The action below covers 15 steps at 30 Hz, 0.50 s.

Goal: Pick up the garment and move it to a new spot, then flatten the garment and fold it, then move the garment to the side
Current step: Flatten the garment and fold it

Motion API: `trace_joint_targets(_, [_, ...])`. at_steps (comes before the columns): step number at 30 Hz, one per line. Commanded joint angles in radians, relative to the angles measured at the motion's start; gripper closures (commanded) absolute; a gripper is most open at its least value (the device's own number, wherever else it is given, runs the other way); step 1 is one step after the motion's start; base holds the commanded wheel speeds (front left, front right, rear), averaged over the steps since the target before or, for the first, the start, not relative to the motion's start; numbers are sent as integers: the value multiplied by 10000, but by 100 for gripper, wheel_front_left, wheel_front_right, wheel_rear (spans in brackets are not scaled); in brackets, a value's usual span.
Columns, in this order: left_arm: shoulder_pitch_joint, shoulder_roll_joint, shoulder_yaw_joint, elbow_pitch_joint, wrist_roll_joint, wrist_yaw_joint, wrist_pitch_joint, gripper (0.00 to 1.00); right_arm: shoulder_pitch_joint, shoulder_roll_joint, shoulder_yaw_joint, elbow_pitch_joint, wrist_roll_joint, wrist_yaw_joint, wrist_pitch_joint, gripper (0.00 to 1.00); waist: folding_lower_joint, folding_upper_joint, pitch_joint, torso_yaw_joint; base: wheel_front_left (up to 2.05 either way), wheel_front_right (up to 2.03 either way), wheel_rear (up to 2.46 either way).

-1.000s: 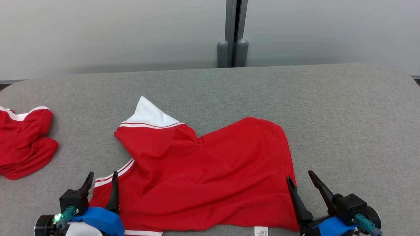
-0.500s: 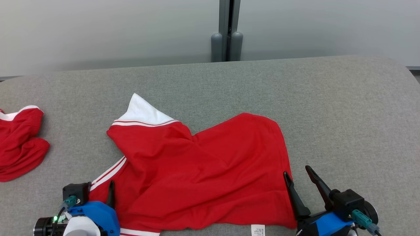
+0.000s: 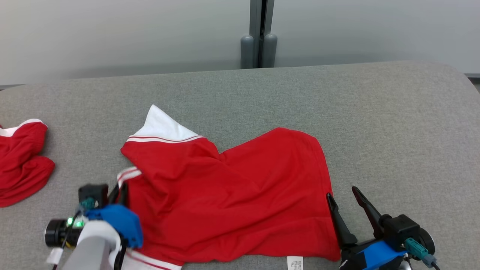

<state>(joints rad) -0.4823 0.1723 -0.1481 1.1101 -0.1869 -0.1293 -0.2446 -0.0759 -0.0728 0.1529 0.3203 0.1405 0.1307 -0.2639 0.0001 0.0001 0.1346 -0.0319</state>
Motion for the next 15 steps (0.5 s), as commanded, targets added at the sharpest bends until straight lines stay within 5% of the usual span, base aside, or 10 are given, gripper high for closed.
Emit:
trace_joint_targets(1, [-278, -46, -29, -135, -84, -9, -77, 100, -69, -2, -23, -42, -78, 1, -6, 0, -1, -1, 17, 7, 0, 0, 0])
trace_joint_targets(11, [-965, 112, 256, -1175, -411, 28, -211, 100, -265, -5, 65, -91, -115, 1, -6, 0, -1, -1, 319, -262, 0, 0, 0])
trace_joint_targets(12, [-888, 104, 271, -1167, -424, 28, -213, 60, -265, 0, 74, -76, -102, 1, -6, 0, -1, -1, 330, -284, 0, 0, 0])
trace_joint_targets(14, [-712, 137, 311, -1399, -364, 39, -214, 0, -249, 11, 86, -55, -90, 1, -6, 0, -1, -1, 343, -329, 0, 0, 0])
trace_joint_targets(15, [-592, 143, 358, -1607, -348, 61, -216, 0, -224, 16, 72, -46, -80, 1, -6, 0, -1, -1, 331, -338, 0, 0, 0])
